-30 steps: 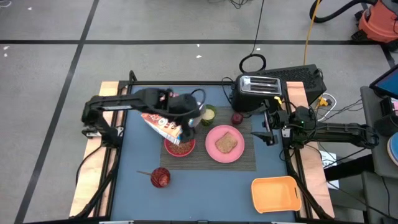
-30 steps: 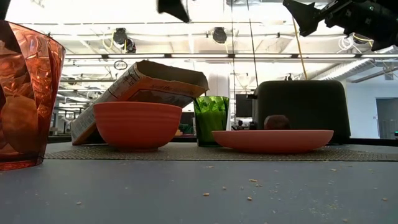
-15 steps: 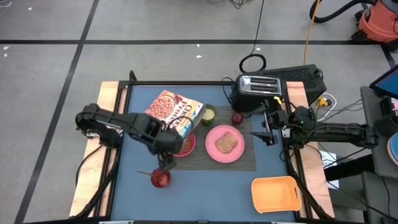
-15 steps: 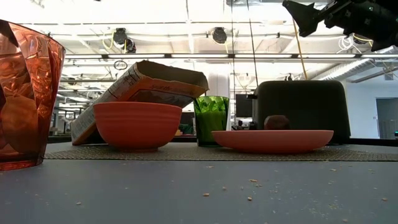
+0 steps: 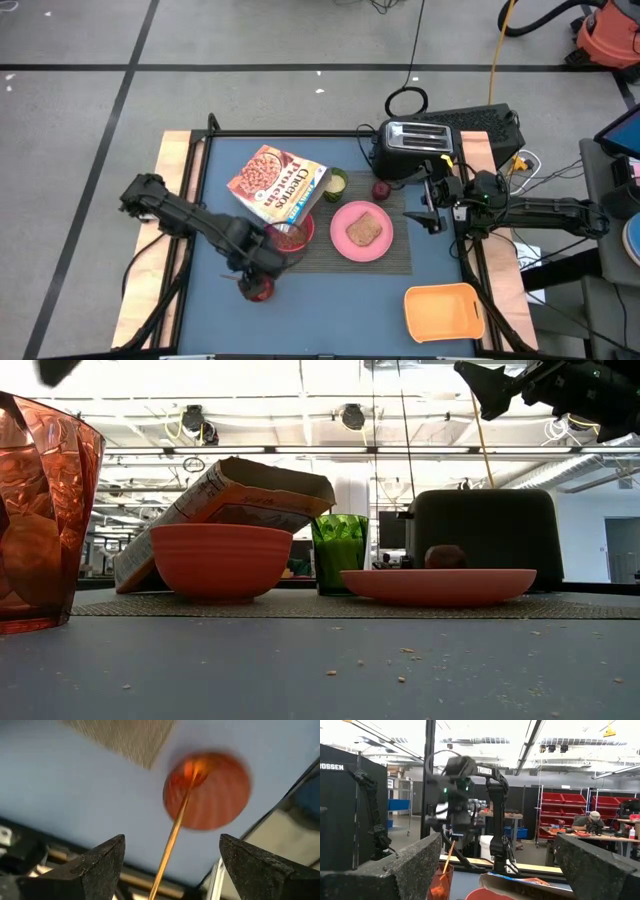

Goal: Arrange a breakfast setting
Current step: Put the spoon on the left side of the placemat

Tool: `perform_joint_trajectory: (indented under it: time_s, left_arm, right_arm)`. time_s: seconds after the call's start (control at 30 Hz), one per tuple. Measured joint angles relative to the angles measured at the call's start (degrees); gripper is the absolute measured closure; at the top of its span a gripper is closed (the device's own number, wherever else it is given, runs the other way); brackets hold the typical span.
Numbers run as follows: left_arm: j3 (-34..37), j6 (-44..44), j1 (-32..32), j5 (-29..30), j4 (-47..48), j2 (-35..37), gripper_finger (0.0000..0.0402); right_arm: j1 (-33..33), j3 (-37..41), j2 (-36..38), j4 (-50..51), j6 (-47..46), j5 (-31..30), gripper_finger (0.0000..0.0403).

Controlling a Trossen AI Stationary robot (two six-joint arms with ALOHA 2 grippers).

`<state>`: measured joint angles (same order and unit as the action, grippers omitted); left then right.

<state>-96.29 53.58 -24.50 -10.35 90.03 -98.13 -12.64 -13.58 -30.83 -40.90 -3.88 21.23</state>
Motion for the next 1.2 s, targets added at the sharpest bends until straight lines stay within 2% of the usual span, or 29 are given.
perform_joint_trajectory:
  time_s: [0.13,0.27,0.93,1.03,1.2]
  left_arm:
    - [5.19,-2.12,-0.56,-4.51,-0.10,0.05,0.0076]
    - [8.32,-3.61,-0.69,-5.24,-0.06,0.05,0.0076]
    - [10.39,-5.89,-3.37,-5.27,-0.34,-0.19,0.0079]
    - [12.17,-5.89,-3.86,-5.60,-0.31,-0.19,0.0097]
    - [13.70,-5.64,-3.79,-6.32,-0.28,-0.24,0.0154]
  right_arm:
    - [0.00,0.00,0.00,-0.01,0.02,-0.01,0.0032]
    - [0.00,0.00,0.00,-0.01,0.02,-0.04,0.0032]
    - [0.00,-0.02,0.00,-0.01,0.02,-0.09,0.0032]
    - [-0.01,-0.02,0.01,-0.01,0.02,-0.07,0.0032]
    - [0.00,-0.02,0.00,-0.01,0.02,-0.07,0.0032]
